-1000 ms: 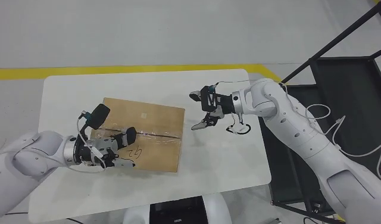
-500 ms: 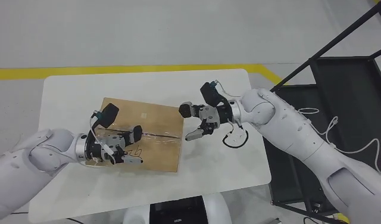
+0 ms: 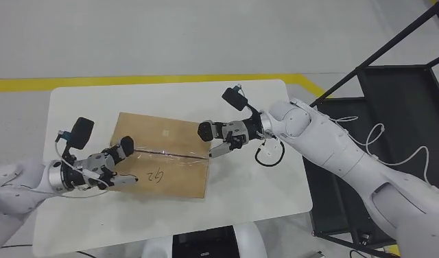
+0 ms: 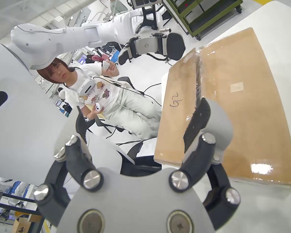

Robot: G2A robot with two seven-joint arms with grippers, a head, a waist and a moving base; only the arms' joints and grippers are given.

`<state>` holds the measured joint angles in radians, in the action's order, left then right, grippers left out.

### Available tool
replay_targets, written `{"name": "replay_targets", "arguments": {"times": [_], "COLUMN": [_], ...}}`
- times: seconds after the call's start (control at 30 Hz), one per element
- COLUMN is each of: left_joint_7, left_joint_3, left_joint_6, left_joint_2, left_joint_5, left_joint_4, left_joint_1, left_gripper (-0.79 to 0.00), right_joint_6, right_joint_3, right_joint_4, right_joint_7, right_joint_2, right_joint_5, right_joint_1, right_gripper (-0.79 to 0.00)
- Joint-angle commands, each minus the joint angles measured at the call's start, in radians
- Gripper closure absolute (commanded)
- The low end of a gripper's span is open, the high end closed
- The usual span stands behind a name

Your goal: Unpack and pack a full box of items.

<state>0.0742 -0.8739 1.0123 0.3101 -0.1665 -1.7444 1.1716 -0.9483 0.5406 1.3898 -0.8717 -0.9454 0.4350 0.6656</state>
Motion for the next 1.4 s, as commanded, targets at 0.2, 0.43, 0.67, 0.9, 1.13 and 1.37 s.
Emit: {"name": "replay_targets", "arguments": {"times": [0.2, 0.43, 0.67, 0.9, 1.13, 1.37], "left_joint_7": [-0.428, -0.627, -0.428, -0.234, -0.039, 0.057], "left_joint_3": [-0.115, -0.124, -0.048, 0.031, 0.140, 0.239], "left_joint_6": [0.000, 0.000, 0.000, 0.000, 0.000, 0.000], "left_joint_2": [-0.052, -0.054, -0.013, 0.048, 0.130, 0.221], "left_joint_5": [-0.269, -0.388, -0.272, -0.185, -0.083, 0.014], "left_joint_4": [0.126, 0.212, 0.203, 0.153, 0.116, 0.142], "left_joint_1": [0.178, 0.291, 0.250, 0.144, 0.007, -0.103], "left_gripper": [-0.785, -0.785, -0.785, -0.785, -0.785, -0.785], "right_joint_6": [0.000, 0.000, 0.000, 0.000, 0.000, 0.000], "right_joint_3": [0.000, 0.000, 0.000, 0.000, 0.000, 0.000], "right_joint_4": [0.000, 0.000, 0.000, 0.000, 0.000, 0.000], "right_joint_7": [0.000, 0.000, 0.000, 0.000, 0.000, 0.000], "right_joint_2": [0.000, 0.000, 0.000, 0.000, 0.000, 0.000], "right_joint_5": [0.000, 0.000, 0.000, 0.000, 0.000, 0.000], "right_joint_1": [0.000, 0.000, 0.000, 0.000, 0.000, 0.000], "right_gripper": [-0.785, -0.785, -0.785, -0.785, -0.785, -0.785]}}
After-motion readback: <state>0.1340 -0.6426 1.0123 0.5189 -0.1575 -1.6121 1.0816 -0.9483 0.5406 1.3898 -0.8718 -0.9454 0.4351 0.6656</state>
